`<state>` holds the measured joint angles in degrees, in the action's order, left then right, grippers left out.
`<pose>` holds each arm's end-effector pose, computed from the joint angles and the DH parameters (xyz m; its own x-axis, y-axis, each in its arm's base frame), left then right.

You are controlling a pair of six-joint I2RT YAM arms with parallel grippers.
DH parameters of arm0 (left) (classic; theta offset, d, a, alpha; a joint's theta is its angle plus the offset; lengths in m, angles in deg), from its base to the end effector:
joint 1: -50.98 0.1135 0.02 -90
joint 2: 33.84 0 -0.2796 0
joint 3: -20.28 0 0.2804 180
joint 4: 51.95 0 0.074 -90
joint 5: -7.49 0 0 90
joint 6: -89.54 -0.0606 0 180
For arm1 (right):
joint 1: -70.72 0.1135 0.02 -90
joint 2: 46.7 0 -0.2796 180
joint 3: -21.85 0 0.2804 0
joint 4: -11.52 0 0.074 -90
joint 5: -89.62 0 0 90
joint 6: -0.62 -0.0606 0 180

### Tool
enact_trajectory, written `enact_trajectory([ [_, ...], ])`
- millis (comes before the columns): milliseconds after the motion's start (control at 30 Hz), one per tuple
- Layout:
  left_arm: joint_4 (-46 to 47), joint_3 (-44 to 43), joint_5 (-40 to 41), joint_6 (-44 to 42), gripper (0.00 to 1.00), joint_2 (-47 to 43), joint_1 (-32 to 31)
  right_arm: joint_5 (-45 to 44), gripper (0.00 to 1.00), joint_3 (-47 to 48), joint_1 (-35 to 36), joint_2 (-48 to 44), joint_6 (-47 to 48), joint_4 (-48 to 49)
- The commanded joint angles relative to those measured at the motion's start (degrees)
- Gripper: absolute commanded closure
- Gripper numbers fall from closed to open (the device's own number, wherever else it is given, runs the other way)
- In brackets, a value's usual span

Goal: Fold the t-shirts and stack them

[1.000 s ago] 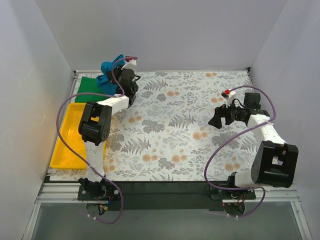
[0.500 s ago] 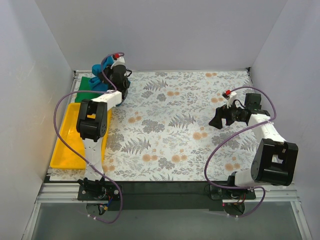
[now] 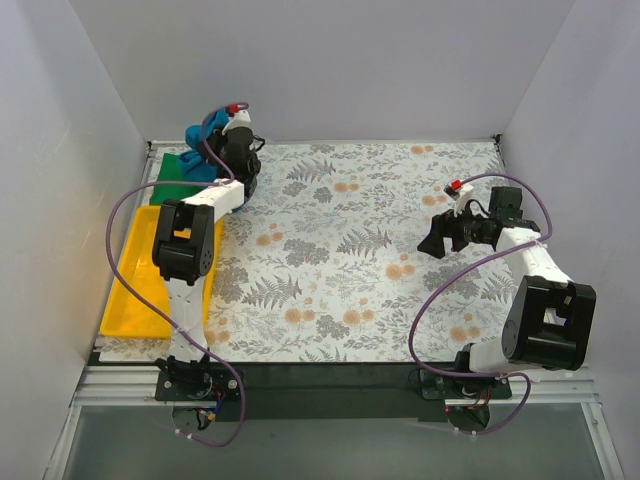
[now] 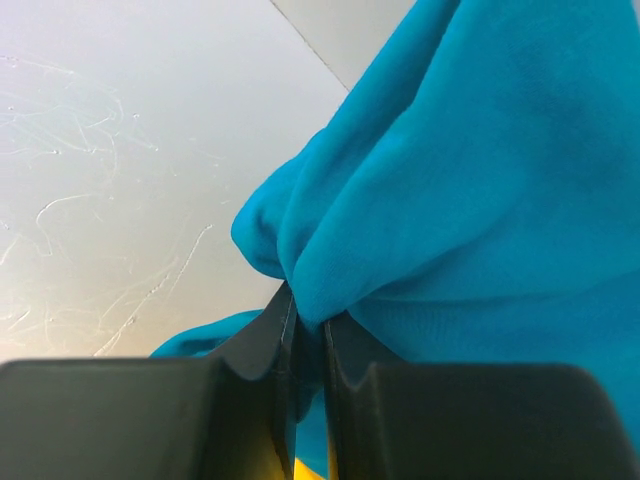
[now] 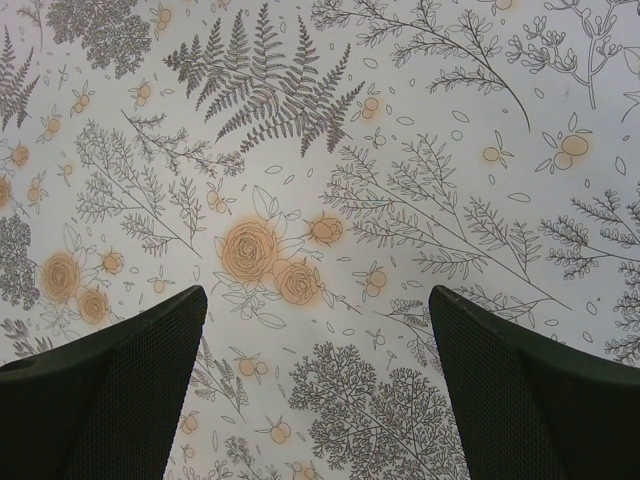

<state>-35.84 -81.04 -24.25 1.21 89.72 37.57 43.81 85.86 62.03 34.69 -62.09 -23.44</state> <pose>0.5366 -0.0750 0.2291 -0.0834 0.0041 -0.9965 -0.7033 0.7082 0.0618 0.3202 -0.0062 0.2132 -0.5521 -0.2482 -0.7960 -0.6367 0.7419 0.2103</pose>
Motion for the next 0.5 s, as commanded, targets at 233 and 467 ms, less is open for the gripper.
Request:
enact_trajectory([
  [233,2.1,-0.4,2.4,0.7,1.0,-6.8,0.8,2.0,0.02,1.3,-0.9,0.2,1.1,-1.0],
  [467,-1.6,-0.2,2.8,4.4,1.0,-6.3,2.4,2.3,0.02,1.3,-0.9,0.4,1.2,-1.1],
])
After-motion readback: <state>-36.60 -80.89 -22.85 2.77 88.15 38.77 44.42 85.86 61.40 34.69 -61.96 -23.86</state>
